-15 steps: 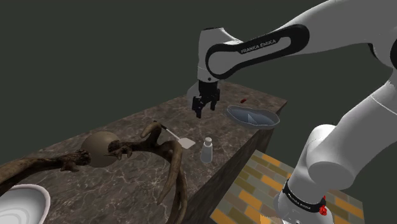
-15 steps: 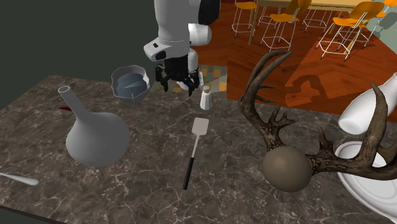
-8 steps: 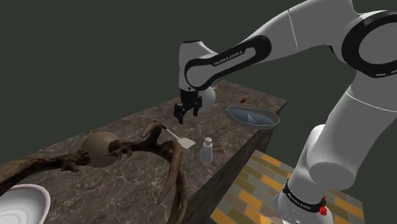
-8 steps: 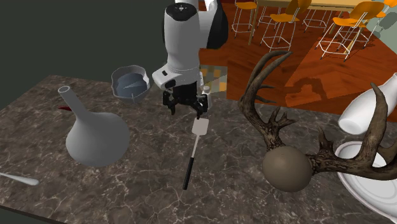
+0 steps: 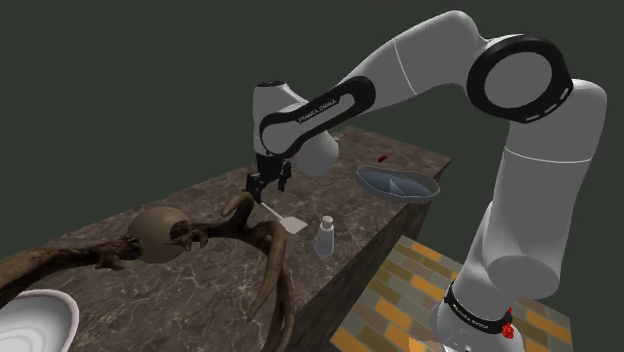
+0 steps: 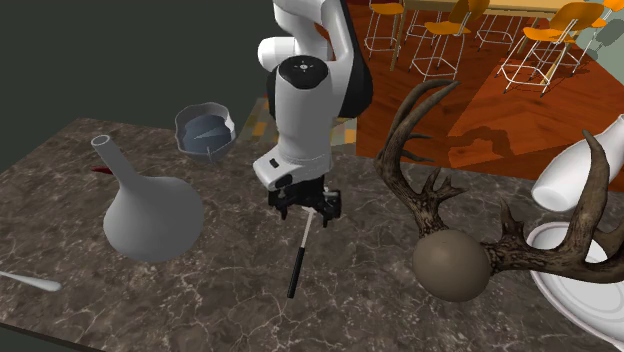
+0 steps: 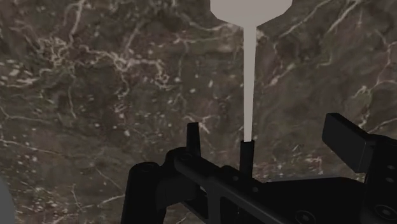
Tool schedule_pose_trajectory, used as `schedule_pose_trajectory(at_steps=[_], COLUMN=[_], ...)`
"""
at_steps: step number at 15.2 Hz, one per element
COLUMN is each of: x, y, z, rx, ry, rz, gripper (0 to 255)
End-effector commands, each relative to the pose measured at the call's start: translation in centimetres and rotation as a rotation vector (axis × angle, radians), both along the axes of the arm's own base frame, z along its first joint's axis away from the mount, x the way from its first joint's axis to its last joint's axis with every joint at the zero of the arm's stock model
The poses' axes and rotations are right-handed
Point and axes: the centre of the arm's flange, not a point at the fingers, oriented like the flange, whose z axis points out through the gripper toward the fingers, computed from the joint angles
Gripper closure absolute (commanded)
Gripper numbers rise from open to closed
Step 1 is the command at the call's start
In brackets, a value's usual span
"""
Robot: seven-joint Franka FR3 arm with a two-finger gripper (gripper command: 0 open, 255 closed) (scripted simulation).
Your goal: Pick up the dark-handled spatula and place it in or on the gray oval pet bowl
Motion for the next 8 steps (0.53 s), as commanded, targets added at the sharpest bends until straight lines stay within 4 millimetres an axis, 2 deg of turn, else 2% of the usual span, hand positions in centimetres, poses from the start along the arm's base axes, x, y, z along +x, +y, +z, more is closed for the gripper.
schedule_pose_trajectory(at_steps=[1,6,8], x=[0.5,0.7,0.7], y=[0.2,0.2,0.2], z=[-1.0,-3.9,-3.9], rx=[0.001,0.001,0.001], ry=[-0.002,-0.002,-0.002], rz=[0.0,0.0,0.0], gripper=[0,0,0])
